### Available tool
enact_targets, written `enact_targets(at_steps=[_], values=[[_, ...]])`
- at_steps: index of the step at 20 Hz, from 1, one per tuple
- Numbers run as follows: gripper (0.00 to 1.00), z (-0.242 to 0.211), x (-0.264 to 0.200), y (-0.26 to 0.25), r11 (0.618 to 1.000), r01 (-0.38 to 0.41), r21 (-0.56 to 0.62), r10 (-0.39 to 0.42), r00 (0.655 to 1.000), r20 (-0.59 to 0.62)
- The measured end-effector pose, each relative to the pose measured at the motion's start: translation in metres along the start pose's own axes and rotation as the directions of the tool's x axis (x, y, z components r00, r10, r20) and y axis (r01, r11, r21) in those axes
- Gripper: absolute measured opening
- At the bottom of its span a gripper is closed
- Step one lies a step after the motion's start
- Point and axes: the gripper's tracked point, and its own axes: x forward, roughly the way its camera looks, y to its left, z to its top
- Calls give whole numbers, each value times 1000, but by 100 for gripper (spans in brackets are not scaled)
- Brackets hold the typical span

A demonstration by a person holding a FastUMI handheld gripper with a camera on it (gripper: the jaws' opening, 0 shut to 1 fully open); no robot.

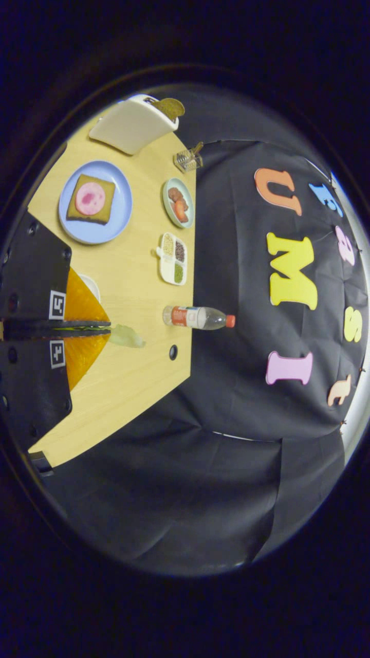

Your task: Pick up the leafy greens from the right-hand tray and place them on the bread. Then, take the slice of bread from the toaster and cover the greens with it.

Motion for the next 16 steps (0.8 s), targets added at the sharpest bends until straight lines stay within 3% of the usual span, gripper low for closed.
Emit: enact_targets(at_steps=[6,16], values=[[0,16,-32,76,997,-74,-37,76,995,58],[0,5,-42,219,974,-217,-58,221,972,77]])
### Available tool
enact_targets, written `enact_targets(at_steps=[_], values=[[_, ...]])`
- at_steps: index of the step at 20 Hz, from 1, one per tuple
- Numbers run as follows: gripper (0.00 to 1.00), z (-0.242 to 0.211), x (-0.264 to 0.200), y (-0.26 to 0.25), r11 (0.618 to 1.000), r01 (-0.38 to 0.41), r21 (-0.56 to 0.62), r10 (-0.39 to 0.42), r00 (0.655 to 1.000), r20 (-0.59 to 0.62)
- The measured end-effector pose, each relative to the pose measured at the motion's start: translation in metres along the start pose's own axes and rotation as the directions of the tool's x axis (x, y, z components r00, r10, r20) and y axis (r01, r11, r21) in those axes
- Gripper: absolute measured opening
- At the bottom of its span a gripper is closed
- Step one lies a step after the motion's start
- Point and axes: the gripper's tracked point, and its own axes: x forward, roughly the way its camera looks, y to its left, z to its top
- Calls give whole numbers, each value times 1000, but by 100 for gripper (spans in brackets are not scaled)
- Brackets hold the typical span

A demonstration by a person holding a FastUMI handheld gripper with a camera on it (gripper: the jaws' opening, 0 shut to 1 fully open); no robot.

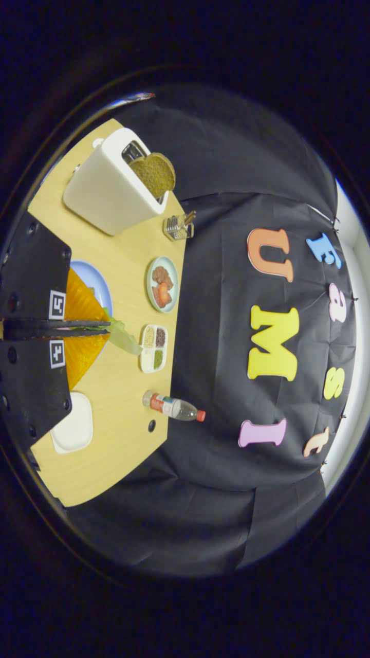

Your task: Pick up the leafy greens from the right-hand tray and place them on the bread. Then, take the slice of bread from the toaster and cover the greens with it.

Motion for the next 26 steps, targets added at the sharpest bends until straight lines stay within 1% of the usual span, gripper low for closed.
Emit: enact_targets(at_steps=[3,6,7,10,13,19,20,21,22,24,26], values=[[0,-7,15,34,998,-56,32,56,998,-3],[0,-18,29,52,990,-114,78,116,993,-24],[0,-25,36,51,989,-121,89,125,992,-36],[0,-52,57,24,995,-57,79,65,993,-99],[0,-76,74,5,995,-18,98,33,988,-154],[0,-92,94,-16,995,13,100,4,985,-171],[2,-91,94,-18,994,12,113,7,985,-170],[11,-92,96,-18,992,5,127,17,985,-173],[20,-93,95,-22,991,14,131,9,984,-176],[45,-90,87,-30,991,36,126,-13,984,-177],[70,-80,73,-28,993,23,117,-5,989,-148]])
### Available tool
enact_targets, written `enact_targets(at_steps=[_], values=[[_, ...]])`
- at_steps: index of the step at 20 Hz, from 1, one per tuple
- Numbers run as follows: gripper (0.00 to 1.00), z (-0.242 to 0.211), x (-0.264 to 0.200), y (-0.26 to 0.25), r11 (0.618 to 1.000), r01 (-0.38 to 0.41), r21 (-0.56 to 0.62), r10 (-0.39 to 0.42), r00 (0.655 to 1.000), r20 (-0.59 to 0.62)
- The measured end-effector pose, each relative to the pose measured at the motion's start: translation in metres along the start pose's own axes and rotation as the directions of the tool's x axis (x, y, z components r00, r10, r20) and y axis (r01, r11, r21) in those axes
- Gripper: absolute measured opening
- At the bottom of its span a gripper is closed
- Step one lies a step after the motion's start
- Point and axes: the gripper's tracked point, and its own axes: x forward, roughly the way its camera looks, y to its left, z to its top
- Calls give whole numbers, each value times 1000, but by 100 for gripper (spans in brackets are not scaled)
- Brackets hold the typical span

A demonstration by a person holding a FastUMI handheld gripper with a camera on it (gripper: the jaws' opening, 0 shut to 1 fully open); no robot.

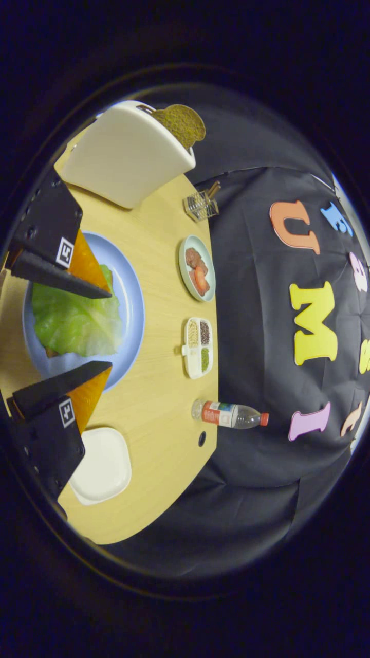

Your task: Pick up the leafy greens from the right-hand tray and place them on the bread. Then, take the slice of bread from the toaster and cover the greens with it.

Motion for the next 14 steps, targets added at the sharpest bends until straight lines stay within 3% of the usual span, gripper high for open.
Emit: enact_targets(at_steps=[1,4,8,14], values=[[82,7,-10,2,1000,-7,-8,7,999,31],[95,20,-42,11,999,-8,-44,12,996,92],[96,30,-73,10,989,142,-45,-137,985,101],[98,49,-99,55,990,144,-8,-141,980,140]])
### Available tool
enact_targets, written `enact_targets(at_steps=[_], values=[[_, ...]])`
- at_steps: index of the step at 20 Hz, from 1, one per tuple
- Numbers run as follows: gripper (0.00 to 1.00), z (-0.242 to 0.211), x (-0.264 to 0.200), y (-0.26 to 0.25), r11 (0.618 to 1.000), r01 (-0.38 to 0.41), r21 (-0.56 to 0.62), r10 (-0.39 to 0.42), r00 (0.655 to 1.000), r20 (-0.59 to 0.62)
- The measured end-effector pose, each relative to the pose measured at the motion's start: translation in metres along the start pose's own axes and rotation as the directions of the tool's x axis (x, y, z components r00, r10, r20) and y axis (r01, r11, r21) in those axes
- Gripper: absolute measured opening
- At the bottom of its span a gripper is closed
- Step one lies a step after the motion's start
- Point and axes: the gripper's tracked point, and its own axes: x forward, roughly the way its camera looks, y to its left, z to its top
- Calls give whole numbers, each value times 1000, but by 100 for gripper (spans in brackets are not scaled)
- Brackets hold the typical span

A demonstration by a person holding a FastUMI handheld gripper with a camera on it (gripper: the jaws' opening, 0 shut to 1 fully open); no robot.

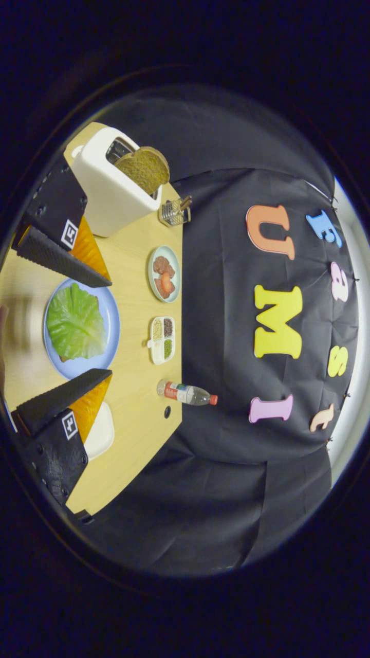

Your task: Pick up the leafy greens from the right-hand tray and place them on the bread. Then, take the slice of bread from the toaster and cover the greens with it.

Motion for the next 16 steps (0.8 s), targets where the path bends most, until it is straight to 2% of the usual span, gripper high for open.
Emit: enact_targets(at_steps=[2,4,8,12,16], values=[[98,9,-7,27,998,-66,22,66,997,29],[98,24,-15,38,997,-75,26,73,995,74],[97,59,-36,87,986,-165,25,158,971,181],[96,68,-43,107,996,-86,0,85,982,170],[96,64,-37,151,991,-106,-81,115,987,115]])
